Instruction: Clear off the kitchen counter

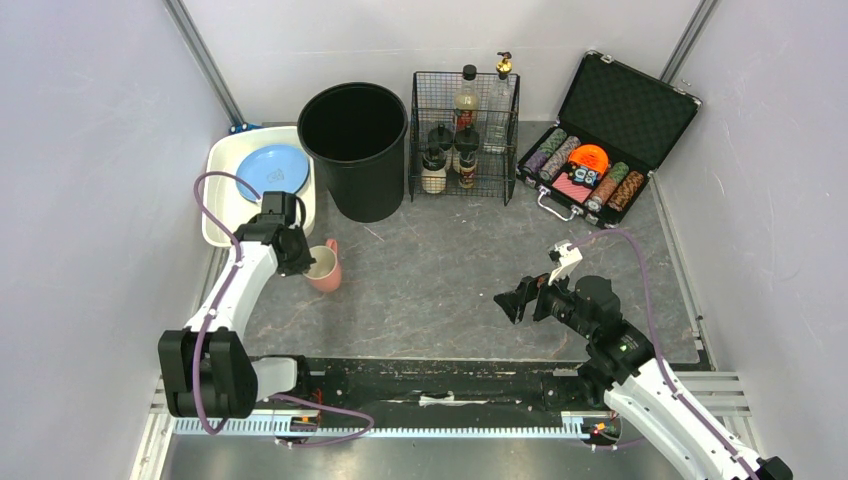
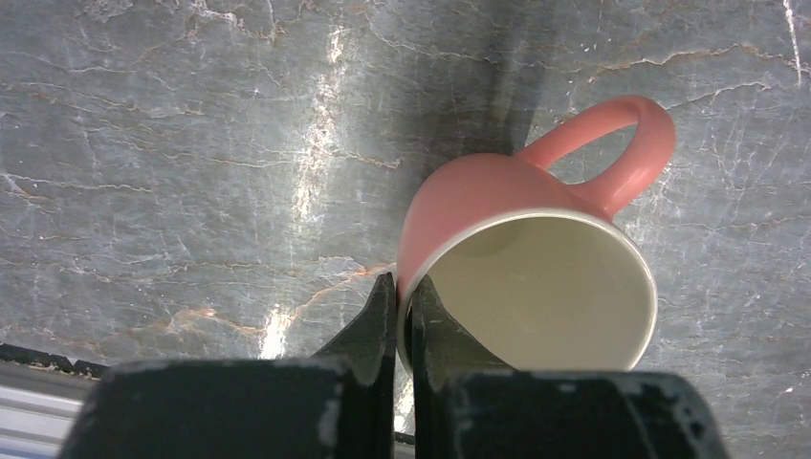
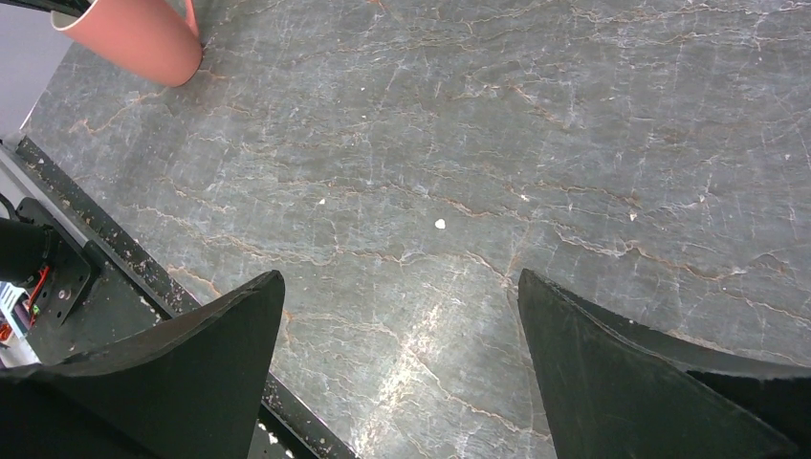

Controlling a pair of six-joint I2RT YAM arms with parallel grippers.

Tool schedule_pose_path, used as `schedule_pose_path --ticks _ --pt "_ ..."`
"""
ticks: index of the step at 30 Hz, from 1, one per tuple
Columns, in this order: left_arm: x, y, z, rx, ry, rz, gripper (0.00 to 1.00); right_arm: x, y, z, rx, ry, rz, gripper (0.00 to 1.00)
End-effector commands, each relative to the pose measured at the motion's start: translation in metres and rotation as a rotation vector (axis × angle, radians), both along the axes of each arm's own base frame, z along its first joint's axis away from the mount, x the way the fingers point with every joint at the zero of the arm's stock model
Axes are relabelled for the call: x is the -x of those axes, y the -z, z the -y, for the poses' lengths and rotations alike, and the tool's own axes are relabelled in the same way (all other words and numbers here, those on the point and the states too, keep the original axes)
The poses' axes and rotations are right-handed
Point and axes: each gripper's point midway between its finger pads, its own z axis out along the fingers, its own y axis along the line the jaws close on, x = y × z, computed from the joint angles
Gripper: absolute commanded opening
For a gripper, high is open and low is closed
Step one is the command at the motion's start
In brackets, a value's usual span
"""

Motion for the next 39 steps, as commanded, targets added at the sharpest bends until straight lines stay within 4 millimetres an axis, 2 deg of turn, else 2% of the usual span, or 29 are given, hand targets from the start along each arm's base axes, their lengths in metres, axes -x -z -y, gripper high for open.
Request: schedule_pose_path --ticks 1,7,17,23,28,31,39 --pt "-0.004 0.001 0.007 0.021 0.044 -0.002 0.02 -0.002 -0.005 -0.001 -0.011 -0.003 0.025 0.95" --pt "-0.008 -0.017 0.010 0.039 0.046 0.058 0.02 -0.002 -0.011 -0.002 0.000 -0.011 0.026 0.95" --pt "-0.014 -0.075 0.021 0.097 0.047 0.214 0.02 -0.003 -0.014 -0.004 -0.016 -0.009 0.021 0.95" --pt "-0.020 -0.113 0.010 0.044 0.015 0.293 0.02 -0.004 -0.016 -0.003 -0.011 -0.008 0.024 0.95" --pt "-0.034 -0.138 -0.003 -0.012 -0.031 0.348 0.02 -0.003 -0.017 -0.003 -0.009 -0.011 0.026 0.95" --pt "-0.045 -0.145 -0.008 -0.030 -0.065 0.371 0.02 -0.003 -0.018 -0.003 -0.008 -0.013 0.027 0.95" --pt "-0.075 -0.146 -0.022 -0.064 -0.127 0.391 0.02 -0.003 -0.020 0.000 0.003 -0.008 0.043 0.96"
